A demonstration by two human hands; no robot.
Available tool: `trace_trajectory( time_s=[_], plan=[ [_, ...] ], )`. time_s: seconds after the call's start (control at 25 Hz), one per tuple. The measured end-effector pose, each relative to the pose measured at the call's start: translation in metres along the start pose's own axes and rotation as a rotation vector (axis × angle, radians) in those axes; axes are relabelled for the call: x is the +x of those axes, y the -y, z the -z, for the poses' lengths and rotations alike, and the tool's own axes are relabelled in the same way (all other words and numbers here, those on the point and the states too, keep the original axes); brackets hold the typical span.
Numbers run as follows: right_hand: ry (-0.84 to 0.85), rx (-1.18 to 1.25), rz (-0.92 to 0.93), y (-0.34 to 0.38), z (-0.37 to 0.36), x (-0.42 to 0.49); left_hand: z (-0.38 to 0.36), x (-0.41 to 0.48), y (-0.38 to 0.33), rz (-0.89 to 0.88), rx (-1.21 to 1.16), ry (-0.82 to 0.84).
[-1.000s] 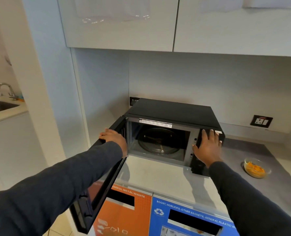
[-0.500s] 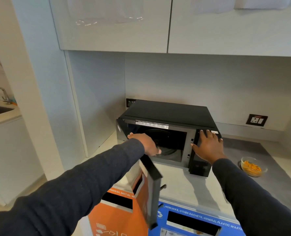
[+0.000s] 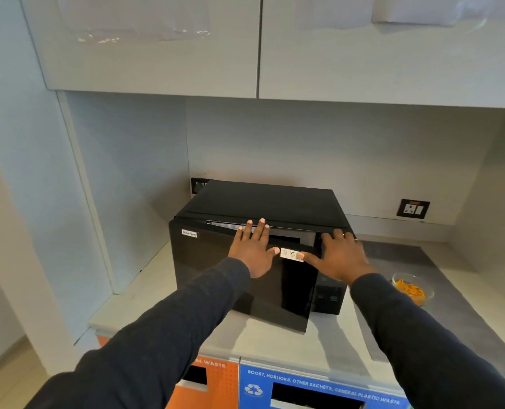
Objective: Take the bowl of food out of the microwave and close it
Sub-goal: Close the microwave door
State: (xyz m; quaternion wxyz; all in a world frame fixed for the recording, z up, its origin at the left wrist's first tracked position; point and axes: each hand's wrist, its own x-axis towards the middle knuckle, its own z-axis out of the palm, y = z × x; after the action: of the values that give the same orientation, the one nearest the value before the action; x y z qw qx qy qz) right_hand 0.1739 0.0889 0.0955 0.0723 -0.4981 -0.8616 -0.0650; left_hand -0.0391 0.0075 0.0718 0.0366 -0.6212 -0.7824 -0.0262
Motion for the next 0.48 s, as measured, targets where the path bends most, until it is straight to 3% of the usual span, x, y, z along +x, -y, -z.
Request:
trace_trajectory(
  time_s=[0.2,0.48],
  plan=[
    [-0.117,0.018,-0.064,0.007,-0.005,0.01,-0.021,0.023,0.001,-0.007,-0.079,-0.177],
    [-0.241,-0.016,-0.099,0.008,-0.023,0.016,-0.031,0.038,0.0,-0.002,-0.071,-0.281]
  ],
)
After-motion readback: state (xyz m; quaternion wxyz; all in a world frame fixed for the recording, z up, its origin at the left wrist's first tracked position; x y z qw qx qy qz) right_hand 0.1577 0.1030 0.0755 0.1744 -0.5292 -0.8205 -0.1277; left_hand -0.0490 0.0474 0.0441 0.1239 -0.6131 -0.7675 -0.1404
